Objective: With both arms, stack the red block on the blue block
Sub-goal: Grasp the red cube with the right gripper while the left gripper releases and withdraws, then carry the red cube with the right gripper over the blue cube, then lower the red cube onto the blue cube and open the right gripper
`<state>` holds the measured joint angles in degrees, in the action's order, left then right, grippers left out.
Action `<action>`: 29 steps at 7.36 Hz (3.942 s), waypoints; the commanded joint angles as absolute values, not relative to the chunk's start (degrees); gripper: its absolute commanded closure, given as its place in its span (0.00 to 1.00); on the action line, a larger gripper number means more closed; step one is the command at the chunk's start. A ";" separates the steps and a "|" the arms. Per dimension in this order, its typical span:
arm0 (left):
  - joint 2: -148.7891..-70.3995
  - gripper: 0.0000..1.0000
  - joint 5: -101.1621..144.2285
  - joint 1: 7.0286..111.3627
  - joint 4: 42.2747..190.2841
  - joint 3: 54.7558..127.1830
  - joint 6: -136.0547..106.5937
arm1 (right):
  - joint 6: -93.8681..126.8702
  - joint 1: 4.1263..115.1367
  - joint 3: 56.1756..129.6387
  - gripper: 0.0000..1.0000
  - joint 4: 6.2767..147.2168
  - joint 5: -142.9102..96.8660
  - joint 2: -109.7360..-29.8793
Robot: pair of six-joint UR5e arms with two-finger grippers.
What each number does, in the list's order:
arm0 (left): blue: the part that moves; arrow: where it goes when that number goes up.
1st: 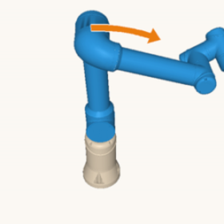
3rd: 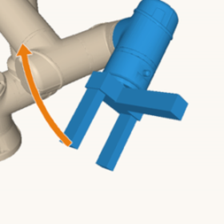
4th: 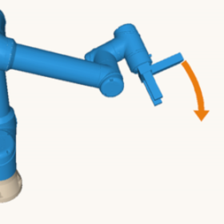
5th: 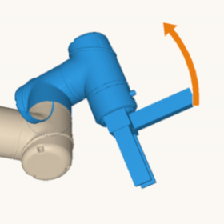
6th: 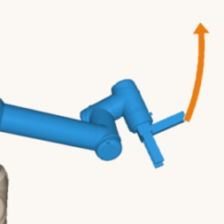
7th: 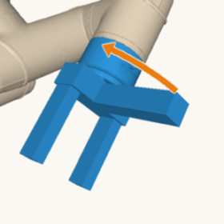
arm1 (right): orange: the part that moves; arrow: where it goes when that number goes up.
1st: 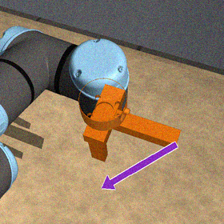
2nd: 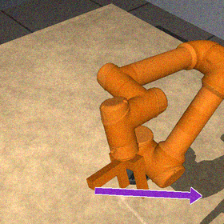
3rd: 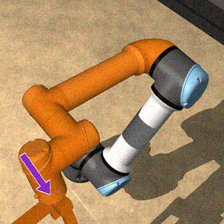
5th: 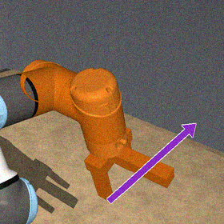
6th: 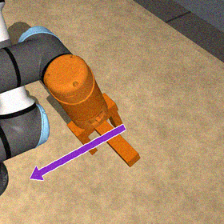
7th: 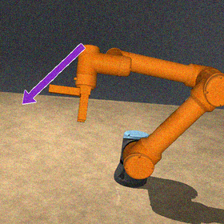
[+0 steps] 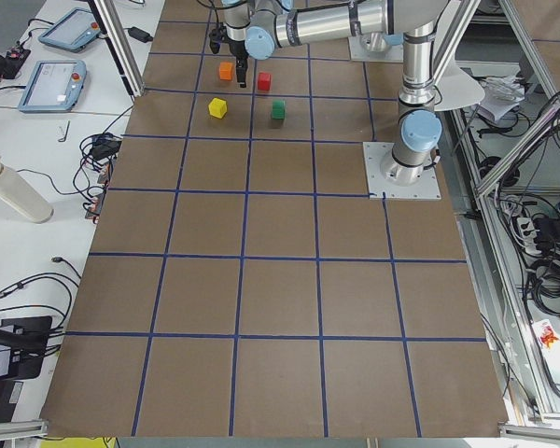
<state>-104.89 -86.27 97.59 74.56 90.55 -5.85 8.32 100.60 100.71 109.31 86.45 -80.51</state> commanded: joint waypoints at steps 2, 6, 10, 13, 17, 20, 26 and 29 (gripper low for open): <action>-97.92 0.00 -86.92 93.00 80.16 92.62 2.36 | 11.94 105.20 100.99 0.00 118.09 86.66 -72.28; -95.71 0.00 -86.75 92.11 79.54 95.53 2.90 | 21.18 107.83 101.16 0.00 124.18 86.04 -62.50; -95.36 0.00 -86.75 92.11 79.28 96.15 3.52 | 22.06 107.93 100.81 0.84 124.28 87.10 -62.49; -95.54 0.00 -86.75 92.11 79.19 96.15 3.52 | 16.83 103.74 100.46 0.92 114.67 90.68 -73.78; -95.71 0.00 -86.66 92.20 79.19 96.15 3.52 | -4.87 83.72 108.69 0.92 112.92 92.80 -81.29; -96.06 0.00 -86.66 92.46 79.10 96.15 3.52 | -7.73 78.84 116.44 0.92 127.33 92.72 -79.99; -96.07 0.00 -86.66 92.64 79.10 96.24 3.51 | -7.21 78.75 115.31 0.88 126.13 91.85 -78.75; -96.15 0.00 -86.66 92.55 78.31 96.15 3.52 | -6.25 78.75 115.31 0.87 125.86 89.92 -78.75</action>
